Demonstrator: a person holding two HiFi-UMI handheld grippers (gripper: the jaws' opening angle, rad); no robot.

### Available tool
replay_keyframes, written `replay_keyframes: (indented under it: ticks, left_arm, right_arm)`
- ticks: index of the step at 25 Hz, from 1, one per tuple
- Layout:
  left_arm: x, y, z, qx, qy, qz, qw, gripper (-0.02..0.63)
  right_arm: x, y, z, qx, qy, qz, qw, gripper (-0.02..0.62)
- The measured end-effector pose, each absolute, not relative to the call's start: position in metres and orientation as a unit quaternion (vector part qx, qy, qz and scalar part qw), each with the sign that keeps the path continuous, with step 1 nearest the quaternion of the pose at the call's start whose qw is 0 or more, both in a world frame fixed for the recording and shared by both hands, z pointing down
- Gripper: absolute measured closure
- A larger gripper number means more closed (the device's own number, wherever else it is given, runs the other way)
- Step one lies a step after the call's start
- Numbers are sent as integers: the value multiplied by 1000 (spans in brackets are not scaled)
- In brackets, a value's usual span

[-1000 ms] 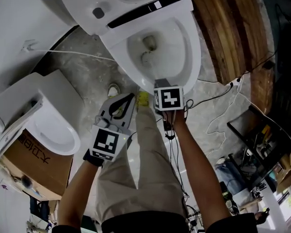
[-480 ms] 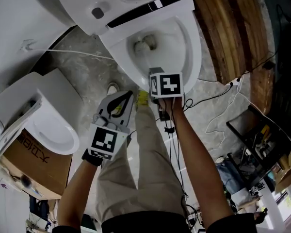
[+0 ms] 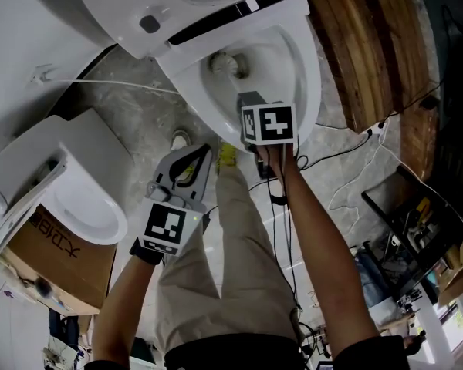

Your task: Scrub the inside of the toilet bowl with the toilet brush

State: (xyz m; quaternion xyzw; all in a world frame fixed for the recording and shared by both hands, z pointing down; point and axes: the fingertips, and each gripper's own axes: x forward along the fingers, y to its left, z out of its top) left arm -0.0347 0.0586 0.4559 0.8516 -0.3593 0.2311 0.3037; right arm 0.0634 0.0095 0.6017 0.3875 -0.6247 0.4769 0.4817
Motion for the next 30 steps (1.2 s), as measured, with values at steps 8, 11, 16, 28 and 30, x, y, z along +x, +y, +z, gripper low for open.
replay_keyframes:
  ticks: [8, 11, 16, 28, 30]
  left_arm:
    - [-39, 47, 446, 847, -379, 221, 300, 589]
    - [-30, 50, 450, 850, -373, 223, 297, 589]
    - [-6, 60, 454, 856, -359, 220, 301, 589]
    - [2, 69, 473, 849, -362, 220, 316, 589]
    - [2, 68, 476, 847, -364, 220, 318, 588]
  right_arm:
    - [124, -17, 591, 403, -643, 388, 523, 425]
    - [128, -10, 589, 354, -672, 328, 561, 425]
    - [121, 9, 601, 219, -699, 144, 665, 425]
    - [100, -27, 638, 44, -652, -204, 729, 425]
    - [107, -29, 642, 40, -645, -213, 733, 425]
